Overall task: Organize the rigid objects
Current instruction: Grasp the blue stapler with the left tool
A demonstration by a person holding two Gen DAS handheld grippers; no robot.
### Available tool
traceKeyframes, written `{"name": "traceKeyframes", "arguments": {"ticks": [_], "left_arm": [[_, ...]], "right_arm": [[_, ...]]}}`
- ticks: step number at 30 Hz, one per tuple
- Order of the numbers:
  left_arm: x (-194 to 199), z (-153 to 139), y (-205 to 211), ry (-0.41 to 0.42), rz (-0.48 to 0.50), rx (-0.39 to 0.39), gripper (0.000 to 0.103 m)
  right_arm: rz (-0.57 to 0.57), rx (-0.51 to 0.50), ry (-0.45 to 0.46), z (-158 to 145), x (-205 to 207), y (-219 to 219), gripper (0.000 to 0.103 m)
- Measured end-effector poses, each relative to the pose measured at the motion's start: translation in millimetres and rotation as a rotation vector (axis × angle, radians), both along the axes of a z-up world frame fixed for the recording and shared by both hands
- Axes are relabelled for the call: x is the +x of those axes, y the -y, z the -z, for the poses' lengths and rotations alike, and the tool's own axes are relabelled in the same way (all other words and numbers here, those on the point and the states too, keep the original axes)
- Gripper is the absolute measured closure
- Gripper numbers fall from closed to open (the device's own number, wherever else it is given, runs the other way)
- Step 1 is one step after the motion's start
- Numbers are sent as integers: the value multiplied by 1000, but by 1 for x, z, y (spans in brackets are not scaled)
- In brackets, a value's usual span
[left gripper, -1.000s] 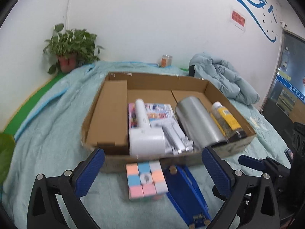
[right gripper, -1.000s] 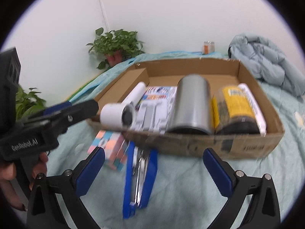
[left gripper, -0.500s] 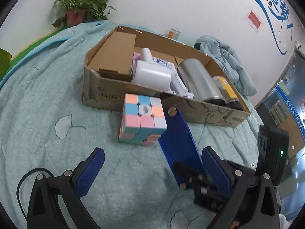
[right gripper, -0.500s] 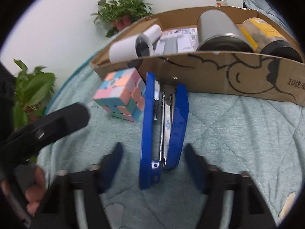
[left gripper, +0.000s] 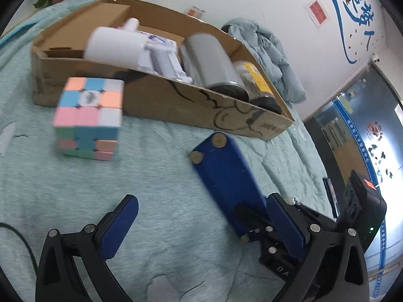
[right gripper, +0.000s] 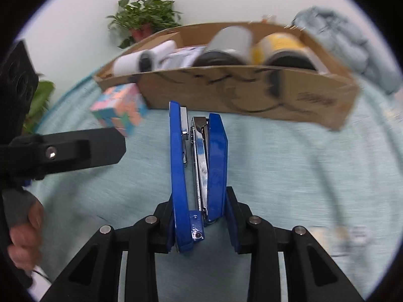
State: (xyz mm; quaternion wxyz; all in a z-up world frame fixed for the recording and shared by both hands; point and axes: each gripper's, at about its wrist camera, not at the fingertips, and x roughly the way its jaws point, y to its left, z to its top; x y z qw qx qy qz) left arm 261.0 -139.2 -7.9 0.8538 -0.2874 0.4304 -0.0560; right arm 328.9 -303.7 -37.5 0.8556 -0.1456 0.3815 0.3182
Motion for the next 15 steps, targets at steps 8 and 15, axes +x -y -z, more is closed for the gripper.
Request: {"name": "traceKeyframes", "arguments": {"ticks": [8,15], "left_arm": [[10,0,2,13,4,-49,1],[2,8,-12,-27,-14,-103,1]], "right_arm": [[-19,-266,306,1,-17,8,70],[-216,5,203,-13,-41,11,43]]}}
